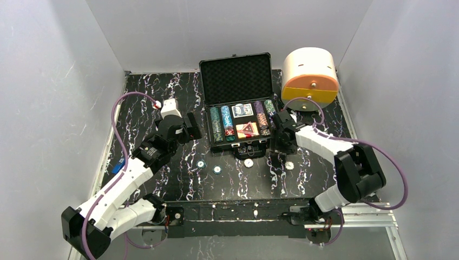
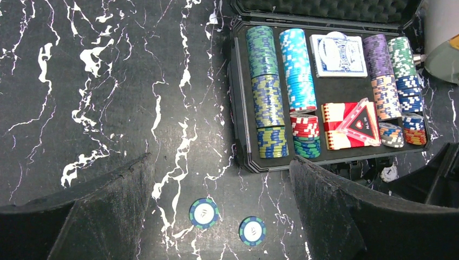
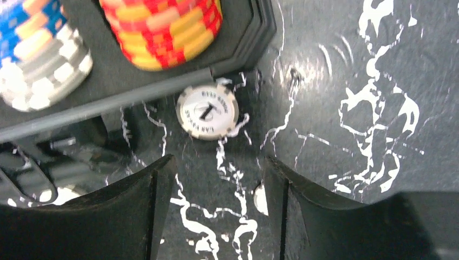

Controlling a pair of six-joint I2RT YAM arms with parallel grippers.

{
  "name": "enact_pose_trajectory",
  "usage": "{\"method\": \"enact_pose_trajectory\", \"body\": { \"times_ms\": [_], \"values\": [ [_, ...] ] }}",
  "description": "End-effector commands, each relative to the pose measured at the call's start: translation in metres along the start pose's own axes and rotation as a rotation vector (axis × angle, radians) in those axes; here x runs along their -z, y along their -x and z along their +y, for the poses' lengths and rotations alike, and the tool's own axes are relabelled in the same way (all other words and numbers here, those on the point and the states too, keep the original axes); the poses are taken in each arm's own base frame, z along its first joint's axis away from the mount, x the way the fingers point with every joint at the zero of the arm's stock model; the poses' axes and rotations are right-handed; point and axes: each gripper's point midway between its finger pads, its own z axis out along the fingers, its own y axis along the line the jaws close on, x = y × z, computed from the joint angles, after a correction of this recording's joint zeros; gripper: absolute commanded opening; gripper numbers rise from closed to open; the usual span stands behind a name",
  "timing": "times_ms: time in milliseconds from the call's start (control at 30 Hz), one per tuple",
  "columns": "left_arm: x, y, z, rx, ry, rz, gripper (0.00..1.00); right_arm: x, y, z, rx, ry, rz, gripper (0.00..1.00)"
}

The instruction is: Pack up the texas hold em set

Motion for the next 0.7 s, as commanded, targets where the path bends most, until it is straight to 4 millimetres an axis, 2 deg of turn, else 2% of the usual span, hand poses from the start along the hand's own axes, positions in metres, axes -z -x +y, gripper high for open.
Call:
{"method": "enact_pose_trajectory", "body": {
  "times_ms": [0, 167, 300, 433, 533, 667],
  "values": [
    [-0.003, 0.003, 0.004, -0.006, 0.022, -0.013, 0.92, -0.014, 0.032, 0.007, 0.018, -0.040, -0.074, 0.69],
    [-0.001, 0.005, 0.005, -0.014, 0.025, -0.021, 0.92, -0.026, 0.048, 0.014, 0.022, -0.043, -0.112, 0.70],
    [0.000, 0.005, 0.007, -0.017, 0.033, -0.023, 0.92, -0.035, 0.048, 0.014, 0.027, -0.045, -0.112, 0.65],
    [-0.001, 0.003, 0.008, -0.020, 0.036, -0.017, 0.92, -0.045, 0.036, 0.011, 0.025, -0.042, -0.066, 0.54],
    [-0.001, 0.003, 0.008, -0.022, 0.036, -0.019, 0.92, -0.046, 0.029, 0.008, 0.017, -0.045, -0.048, 0.45],
    [-0.001, 0.003, 0.009, -0.026, 0.041, -0.018, 0.92, -0.039, 0.024, 0.002, 0.015, -0.057, -0.038, 0.41]
  ]
}}
